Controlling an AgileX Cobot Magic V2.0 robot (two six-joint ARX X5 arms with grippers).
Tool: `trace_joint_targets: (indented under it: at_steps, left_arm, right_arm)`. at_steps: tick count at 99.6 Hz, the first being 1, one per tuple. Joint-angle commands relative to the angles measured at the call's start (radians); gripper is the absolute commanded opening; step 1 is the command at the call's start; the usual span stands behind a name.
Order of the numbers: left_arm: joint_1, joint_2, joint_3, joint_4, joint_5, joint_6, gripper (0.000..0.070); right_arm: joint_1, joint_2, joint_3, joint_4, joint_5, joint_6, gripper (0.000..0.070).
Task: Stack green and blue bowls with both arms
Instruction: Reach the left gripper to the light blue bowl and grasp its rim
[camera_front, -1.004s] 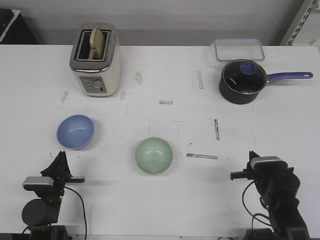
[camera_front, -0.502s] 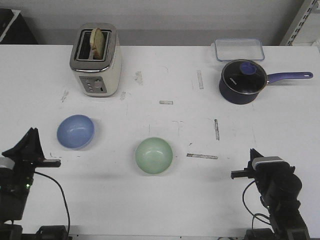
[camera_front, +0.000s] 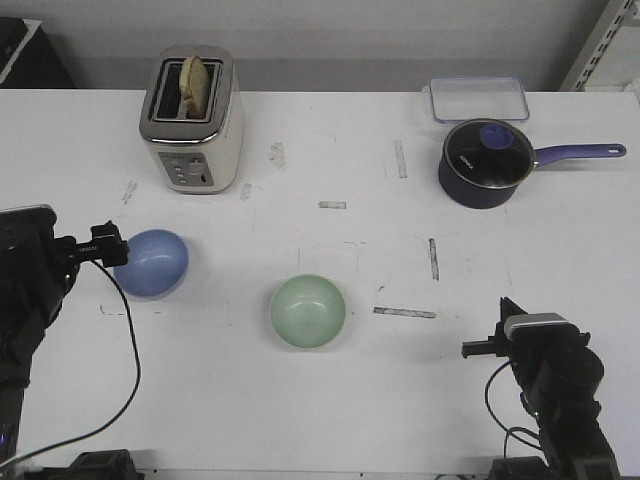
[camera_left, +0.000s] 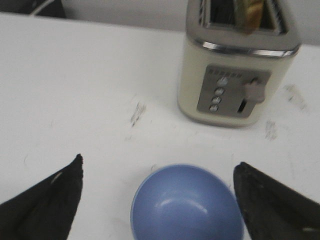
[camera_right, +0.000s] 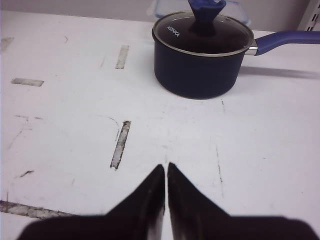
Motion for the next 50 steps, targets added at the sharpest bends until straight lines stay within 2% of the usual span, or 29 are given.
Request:
trace_joint_targets:
  at_steps: [1, 25, 50]
  left_arm:
    - [0.02, 0.063, 0.016, -0.032, -0.002, -0.005, 0.0612]
    - [0.106, 0.303, 0.016, -0.113, 0.02, -0.005, 0.0611]
    - [0.121, 0.488, 0.016, -0.129, 0.05, -0.005, 0.0594]
  right_arm:
    - [0.002, 0.003, 0.01, 0.009, -0.003, -0.001, 0.0]
    - [0.002, 0.003, 0.01, 0.008, -0.003, -0.001, 0.0]
    - [0.002, 0.003, 0.01, 0.007, -0.003, -0.001, 0.0]
